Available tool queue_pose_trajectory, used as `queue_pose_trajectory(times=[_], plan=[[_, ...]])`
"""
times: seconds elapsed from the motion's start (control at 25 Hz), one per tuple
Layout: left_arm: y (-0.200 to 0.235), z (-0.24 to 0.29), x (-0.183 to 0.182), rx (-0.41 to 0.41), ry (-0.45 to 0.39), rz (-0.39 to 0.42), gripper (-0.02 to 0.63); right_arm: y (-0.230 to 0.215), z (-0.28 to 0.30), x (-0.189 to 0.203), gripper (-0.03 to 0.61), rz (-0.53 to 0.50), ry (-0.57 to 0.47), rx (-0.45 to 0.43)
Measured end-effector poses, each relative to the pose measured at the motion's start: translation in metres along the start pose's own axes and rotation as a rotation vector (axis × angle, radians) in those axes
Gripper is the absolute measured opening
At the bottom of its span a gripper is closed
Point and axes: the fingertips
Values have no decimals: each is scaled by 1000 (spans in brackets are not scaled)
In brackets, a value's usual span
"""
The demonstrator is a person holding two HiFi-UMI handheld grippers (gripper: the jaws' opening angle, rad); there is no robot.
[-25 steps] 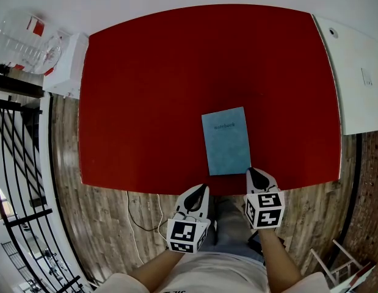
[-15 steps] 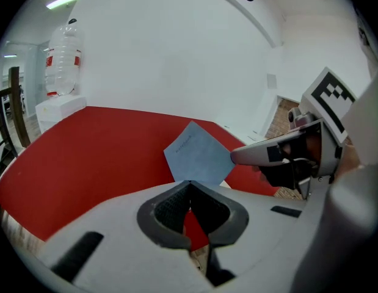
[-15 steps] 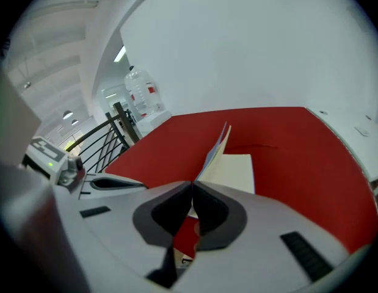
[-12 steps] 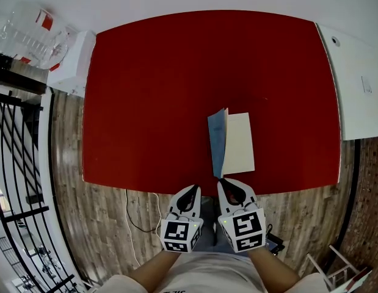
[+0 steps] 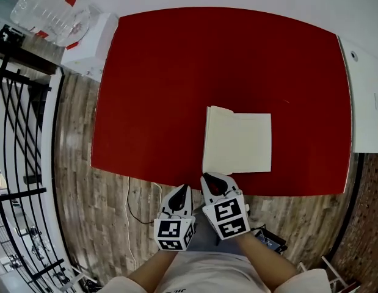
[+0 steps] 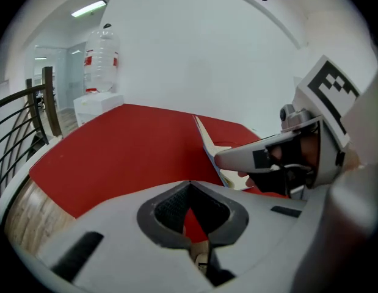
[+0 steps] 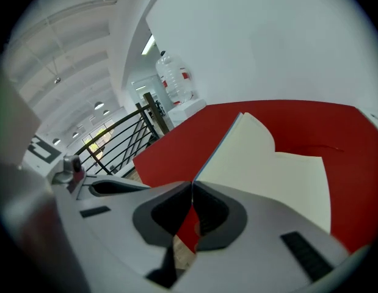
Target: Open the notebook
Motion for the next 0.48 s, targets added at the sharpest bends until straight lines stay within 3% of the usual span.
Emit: queue_pose_trajectory(times=[0.48], plan=[[27,-28,36,-59,19,-81,6,-4,98,53,14,-59,187,94]])
Point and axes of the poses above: the fingertips, and each gripper's own axes: z forward along the fingers, y to its left, x out of its underside, and after that the axes turned 13 degrees about z, right-handed
